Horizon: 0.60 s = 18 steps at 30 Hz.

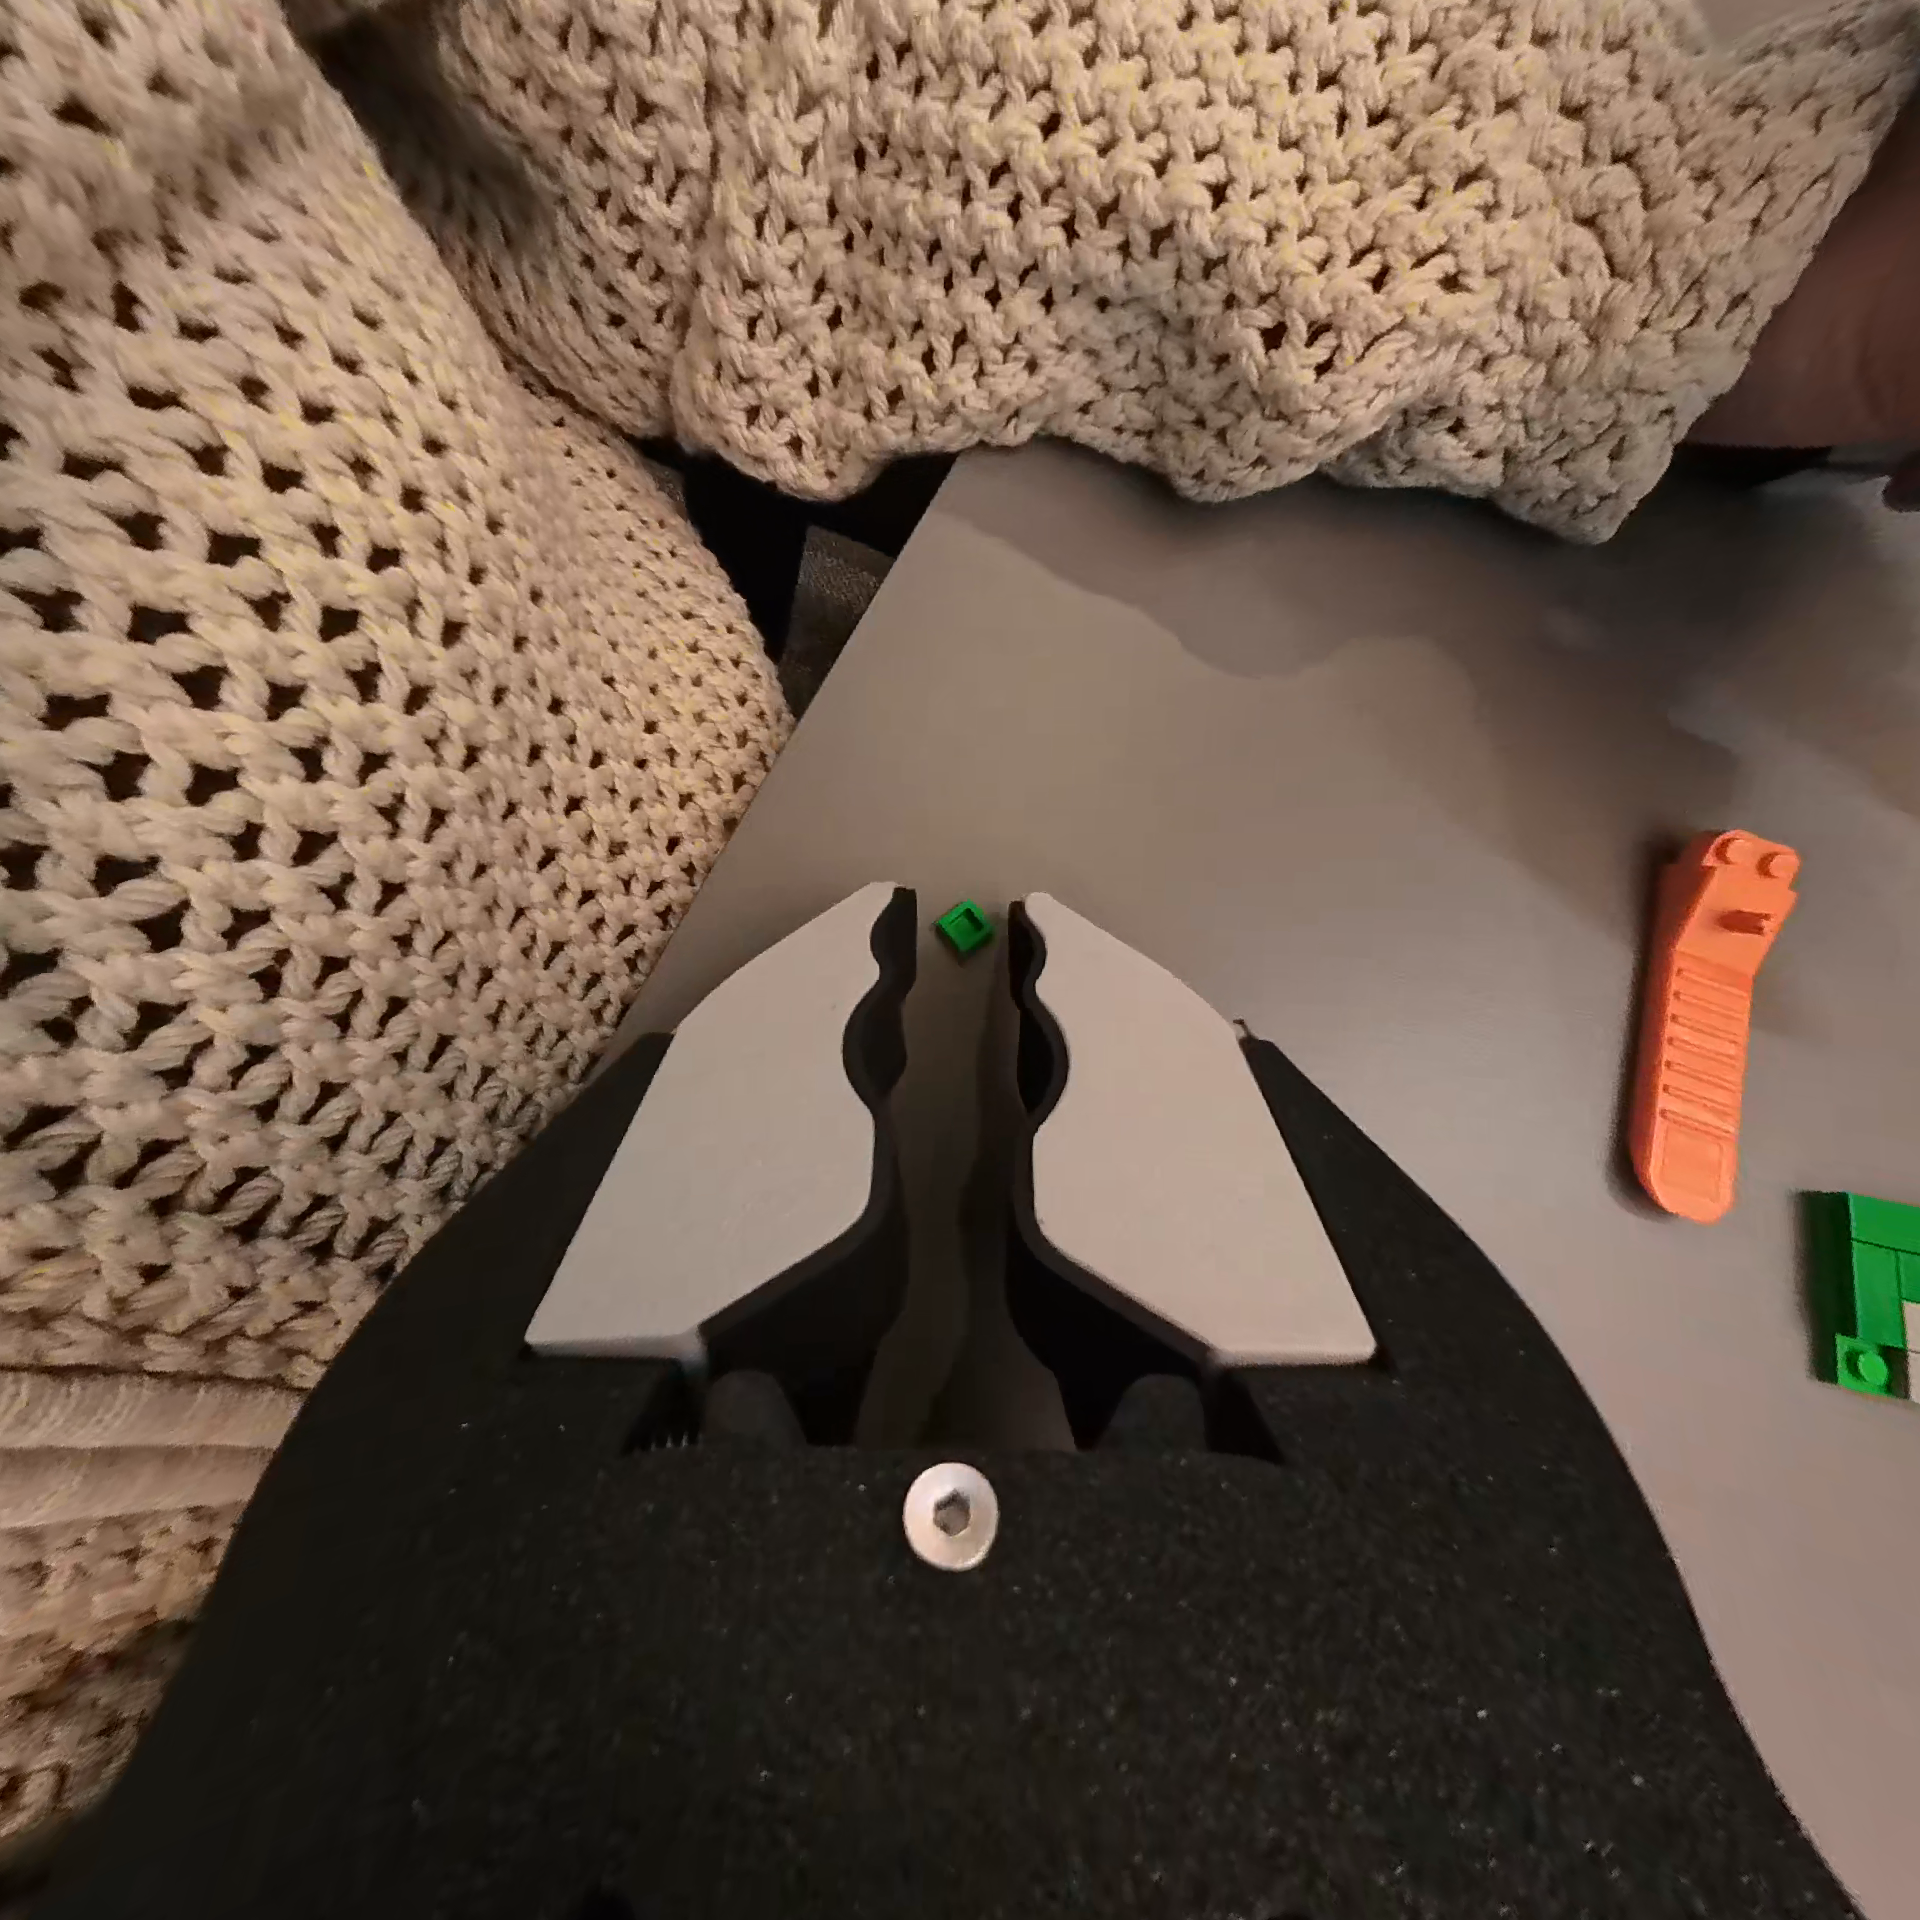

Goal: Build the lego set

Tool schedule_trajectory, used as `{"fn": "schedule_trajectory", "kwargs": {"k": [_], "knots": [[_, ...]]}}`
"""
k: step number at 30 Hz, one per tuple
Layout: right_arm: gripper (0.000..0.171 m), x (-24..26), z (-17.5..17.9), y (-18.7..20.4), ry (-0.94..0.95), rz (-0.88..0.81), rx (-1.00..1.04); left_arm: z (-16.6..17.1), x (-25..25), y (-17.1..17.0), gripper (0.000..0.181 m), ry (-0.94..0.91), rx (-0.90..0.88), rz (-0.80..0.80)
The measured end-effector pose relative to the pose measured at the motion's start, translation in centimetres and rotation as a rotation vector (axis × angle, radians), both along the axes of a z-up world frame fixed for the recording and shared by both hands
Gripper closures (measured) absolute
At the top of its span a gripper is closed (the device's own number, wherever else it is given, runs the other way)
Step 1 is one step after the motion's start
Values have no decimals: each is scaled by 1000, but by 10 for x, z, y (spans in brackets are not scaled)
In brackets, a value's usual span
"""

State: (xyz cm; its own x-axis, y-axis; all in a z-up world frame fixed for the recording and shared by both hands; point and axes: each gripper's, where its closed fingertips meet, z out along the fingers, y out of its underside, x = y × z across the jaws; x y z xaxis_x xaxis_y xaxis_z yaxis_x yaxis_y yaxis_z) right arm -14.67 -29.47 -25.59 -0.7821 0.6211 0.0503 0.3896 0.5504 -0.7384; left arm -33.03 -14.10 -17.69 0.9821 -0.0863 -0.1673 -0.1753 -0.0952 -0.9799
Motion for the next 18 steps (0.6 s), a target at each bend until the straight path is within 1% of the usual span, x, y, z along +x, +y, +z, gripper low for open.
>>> {"fn": "schedule_trajectory", "kwargs": {"k": [2, 6, 12, 15, 18], "knots": [[155, 0, -1, 0, -8, 2, 15, 0, 0, 0, 113, 0, 0, 0], [162, 2, -4, -1, -46, -1, 30, 0, 0, 0, 113, 0, 0, 1], [164, 0, -3, 4, -38, -33, 14, 0, 0, 0, 113, 2, 0, 1], [165, -2, -2, 15, -15, -72, 27, 0, 0, 1, 113, 3, 0, 1], [169, -6, -1, 34, 5, -146, 15, 0, 0, 1, 113, 4, 1, 1]]}}
